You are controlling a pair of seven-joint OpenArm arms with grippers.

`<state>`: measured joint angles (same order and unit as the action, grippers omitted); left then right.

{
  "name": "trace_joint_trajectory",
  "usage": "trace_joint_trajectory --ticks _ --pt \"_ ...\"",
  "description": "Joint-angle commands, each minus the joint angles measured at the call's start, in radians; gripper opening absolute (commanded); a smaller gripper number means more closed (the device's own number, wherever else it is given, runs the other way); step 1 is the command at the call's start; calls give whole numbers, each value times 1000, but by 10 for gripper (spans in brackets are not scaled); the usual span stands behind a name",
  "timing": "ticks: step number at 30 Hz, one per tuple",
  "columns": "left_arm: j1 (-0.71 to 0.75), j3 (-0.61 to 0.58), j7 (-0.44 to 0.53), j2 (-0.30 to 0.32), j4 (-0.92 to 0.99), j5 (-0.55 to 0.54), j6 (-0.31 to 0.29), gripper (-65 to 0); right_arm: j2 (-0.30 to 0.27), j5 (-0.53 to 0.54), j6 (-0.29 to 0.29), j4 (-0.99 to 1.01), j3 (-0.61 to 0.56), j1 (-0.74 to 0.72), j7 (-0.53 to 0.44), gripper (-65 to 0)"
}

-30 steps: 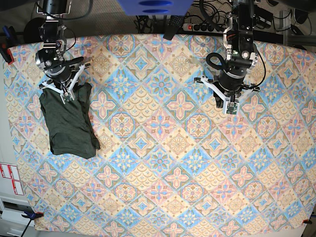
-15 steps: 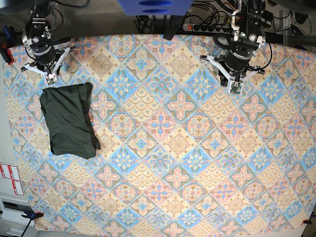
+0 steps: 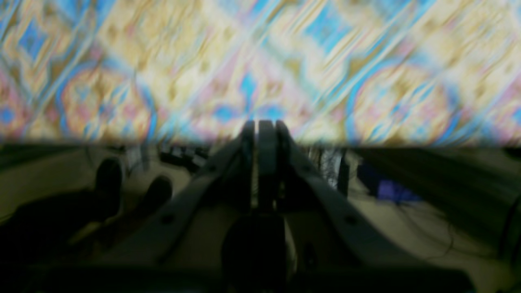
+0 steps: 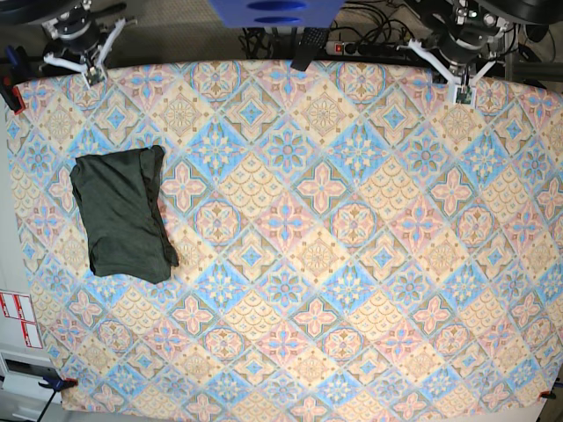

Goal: Fold the T-shirt properly

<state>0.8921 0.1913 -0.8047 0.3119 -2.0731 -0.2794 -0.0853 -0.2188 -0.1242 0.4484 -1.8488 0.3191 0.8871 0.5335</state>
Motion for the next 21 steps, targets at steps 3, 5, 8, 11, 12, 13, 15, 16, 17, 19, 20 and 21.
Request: trace_joint_trajectory --ticks 3,5,8,11,12,13,15,16,17,19,20,21 --pt "123 1 110 22 -16 -4 -3 -650 -12 5 -4 -16 7 62 -16 -650" --pt "184 1 175 37 -14 -2 -3 -650 -12 5 -4 -16 7 94 -16 -650" --pt "258 -3 230 51 -8 1 0 -650 9 14 -4 -10 2 134 -16 -650" --pt "278 -5 229 53 35 1 0 -650 65 71 -4 -4 5 137 -14 -650" --pt "276 -6 229 53 61 1 0 -650 72 93 -4 2 5 140 -13 -650" --pt "273 -14 236 53 99 1 0 -650 75 113 -4 18 2 145 -13 -650" --pt "247 -46 238 53 171 1 0 -650 77 143 -4 73 -1 152 -13 -650" --pt "227 -63 238 53 207 1 0 -650 77 154 -4 113 -1 152 -13 -650" --pt "209 -82 238 53 245 1 0 -650 77 165 -4 159 -1 151 -16 -650" --pt "166 -131 238 53 325 1 3 -650 77 192 -4 248 -1 151 -17 -650" --pt "135 -154 238 53 363 1 3 -650 77 211 -4 294 -1 151 -19 -650" --pt "112 -174 238 53 401 1 3 -650 75 228 -4 331 -1 146 -19 -650"
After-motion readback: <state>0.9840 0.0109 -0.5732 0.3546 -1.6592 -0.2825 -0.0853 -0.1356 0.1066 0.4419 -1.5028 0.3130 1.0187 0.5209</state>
